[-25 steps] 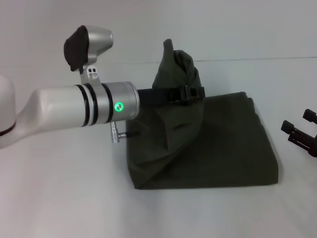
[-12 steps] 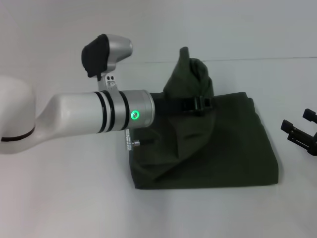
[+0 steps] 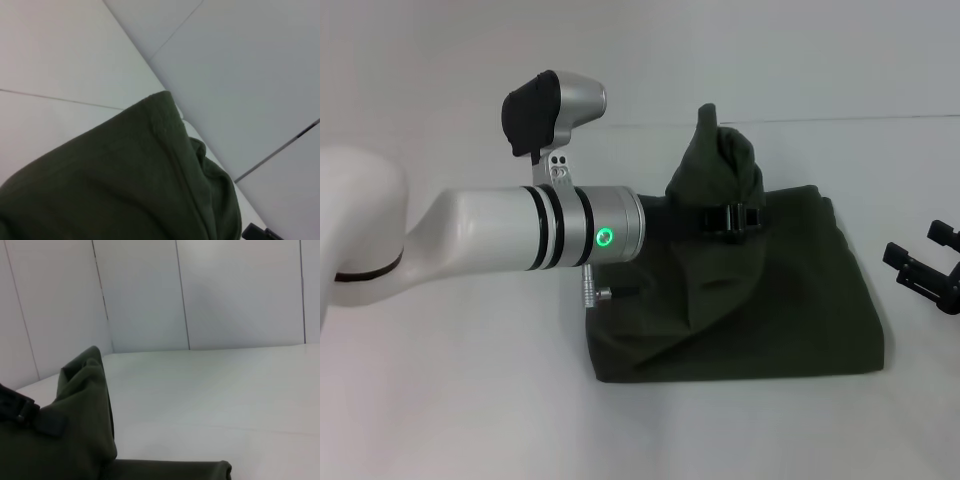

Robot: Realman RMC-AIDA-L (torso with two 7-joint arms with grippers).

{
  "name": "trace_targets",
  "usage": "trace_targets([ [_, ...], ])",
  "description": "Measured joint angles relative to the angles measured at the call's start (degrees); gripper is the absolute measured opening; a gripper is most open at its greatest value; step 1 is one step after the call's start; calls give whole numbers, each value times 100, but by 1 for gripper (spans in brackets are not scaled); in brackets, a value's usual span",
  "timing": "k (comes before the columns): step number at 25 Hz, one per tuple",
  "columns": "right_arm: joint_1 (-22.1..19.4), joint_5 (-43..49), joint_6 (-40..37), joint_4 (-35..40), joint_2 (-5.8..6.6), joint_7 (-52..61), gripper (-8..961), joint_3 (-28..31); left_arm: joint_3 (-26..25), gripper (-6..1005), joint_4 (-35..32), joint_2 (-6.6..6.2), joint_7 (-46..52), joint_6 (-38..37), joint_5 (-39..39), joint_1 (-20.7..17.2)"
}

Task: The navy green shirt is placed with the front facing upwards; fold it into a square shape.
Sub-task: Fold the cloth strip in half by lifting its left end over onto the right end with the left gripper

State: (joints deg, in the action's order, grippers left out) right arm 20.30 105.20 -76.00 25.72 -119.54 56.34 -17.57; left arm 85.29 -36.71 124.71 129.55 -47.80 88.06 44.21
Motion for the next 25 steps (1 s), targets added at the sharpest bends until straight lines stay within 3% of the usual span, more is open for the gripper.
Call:
trace_targets([
  [11, 36, 1, 72, 3, 1, 0, 825, -9, 159, 114, 80, 0, 6, 251, -11, 47],
  [21, 52, 0, 116, 3, 2, 0, 826, -6, 305, 116, 739, 0, -118, 477, -854, 369],
  [25, 61, -1, 133, 7, 2, -3, 825, 6, 472, 243, 718, 1, -228, 409, -1095, 369],
])
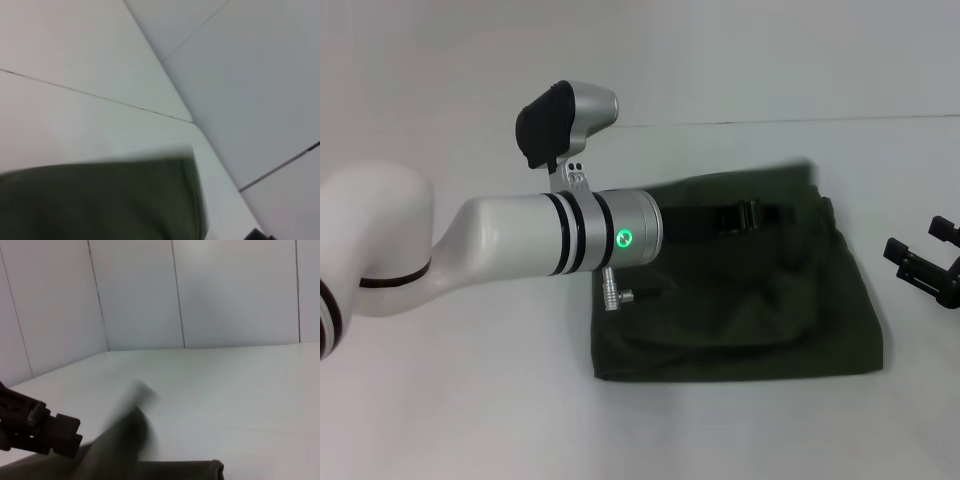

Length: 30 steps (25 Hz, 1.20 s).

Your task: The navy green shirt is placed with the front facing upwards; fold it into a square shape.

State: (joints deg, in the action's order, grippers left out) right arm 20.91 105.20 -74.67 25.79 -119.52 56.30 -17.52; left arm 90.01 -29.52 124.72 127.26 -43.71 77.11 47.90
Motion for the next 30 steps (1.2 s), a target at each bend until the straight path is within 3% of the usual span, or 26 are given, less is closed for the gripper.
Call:
trace_targets([
  [7, 18, 0, 49, 5, 9, 1, 825, -14, -42, 541, -25, 0, -400, -220, -385, -34],
  [12, 21, -5, -127, 84, 8, 3, 826, -27, -226, 647, -53, -20, -597, -381, -387, -90],
  [18, 119, 33, -386, 404, -2, 285, 826, -510, -1029, 774, -144, -50, -1454, -1068, -390, -510],
  [21, 215, 36, -455, 629, -24, 438, 826, -921, -1506, 895, -249, -58, -2044, -1507, -362, -806],
  [23, 305, 36, -506, 761, -30, 609, 826, -1151, -1887, 895, -288, -75, -2435, -1840, -333, -1017],
  [30, 741, 37, -451, 1282, -44, 1379, 825, -2171, -2327, 894, -310, -81, -2566, -2009, -200, -1250],
])
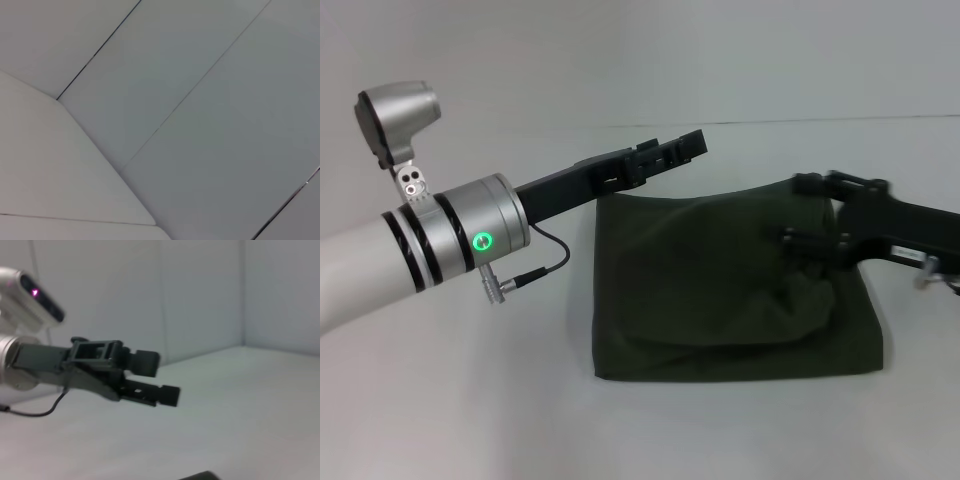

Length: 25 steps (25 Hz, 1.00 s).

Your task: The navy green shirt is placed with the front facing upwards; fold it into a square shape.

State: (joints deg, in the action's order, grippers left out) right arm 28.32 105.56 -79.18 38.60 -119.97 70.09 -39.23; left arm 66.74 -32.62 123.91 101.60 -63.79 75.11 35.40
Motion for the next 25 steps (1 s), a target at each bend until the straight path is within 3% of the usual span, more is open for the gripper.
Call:
trace_targets([
  [12, 76, 164, 1386, 609, -4, 946, 823, -2421, -61, 893, 9, 2, -117, -42, 48, -92],
  [25, -818, 403, 1673, 948, -5, 1106, 821, -2384, -66, 891, 28, 21, -123, -56, 44, -112],
])
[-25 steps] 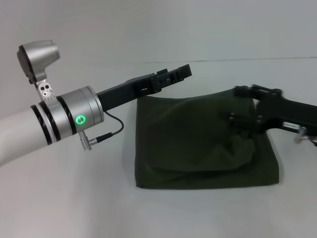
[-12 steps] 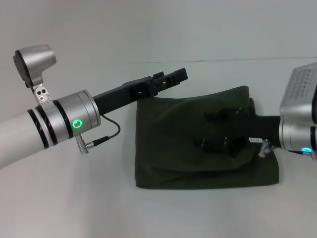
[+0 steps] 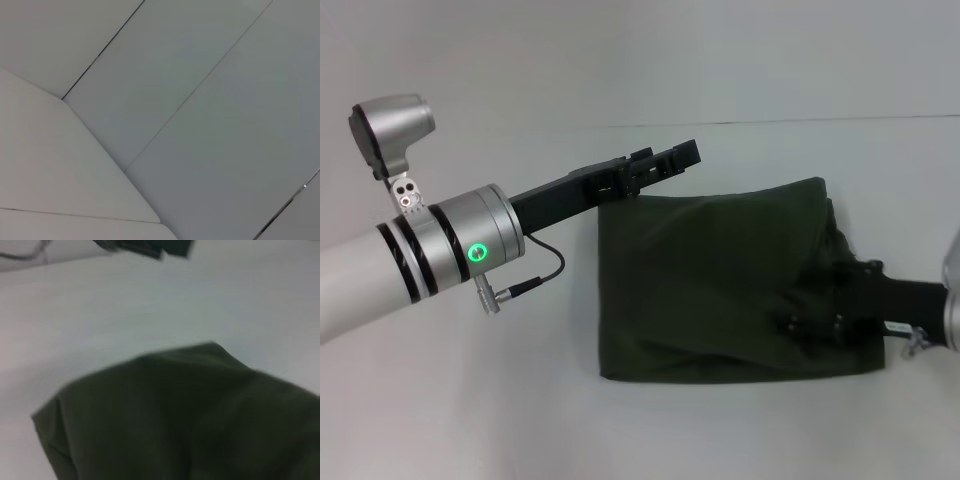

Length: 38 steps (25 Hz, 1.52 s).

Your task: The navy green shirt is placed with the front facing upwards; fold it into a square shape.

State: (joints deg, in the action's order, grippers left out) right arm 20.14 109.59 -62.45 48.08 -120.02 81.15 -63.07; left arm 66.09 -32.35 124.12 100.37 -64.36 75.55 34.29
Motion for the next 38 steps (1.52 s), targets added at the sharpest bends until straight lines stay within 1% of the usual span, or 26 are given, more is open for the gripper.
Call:
trace_targets([
  [3, -117, -3, 107, -119, -2, -39, 821, 92, 1, 890, 0, 6, 3, -2, -3, 12],
  [9, -159, -60, 200, -391, -6, -91, 820, 187, 1, 886, -8, 7, 30, -14, -6, 26],
  [15, -211, -349, -30, -311, -4, -196, 820, 325, 18, 883, -2, 7, 19, -17, -5, 39],
  [17, -226, -372, -224, -222, 9, -204, 820, 561, 37, 882, -5, 7, 8, -23, -6, 42],
  [22, -264, -356, -940, 71, 24, -192, 819, 1391, 19, 879, -5, 7, -4, -73, -5, 13],
  [25, -313, -226, -1345, 337, 33, -126, 819, 1665, 15, 877, -4, 6, -5, -77, -5, -6],
  [28, -340, 69, -1525, 561, 23, 31, 819, 1677, 13, 875, 0, 8, -4, -77, -5, -9],
  [31, -314, 304, -1587, 589, 1, 91, 819, 1638, 12, 874, 0, 15, -4, -77, -5, -10],
  [38, -339, 597, -1394, 497, -10, 114, 819, 1627, 31, 870, 0, 26, -4, -77, -32, -10],
])
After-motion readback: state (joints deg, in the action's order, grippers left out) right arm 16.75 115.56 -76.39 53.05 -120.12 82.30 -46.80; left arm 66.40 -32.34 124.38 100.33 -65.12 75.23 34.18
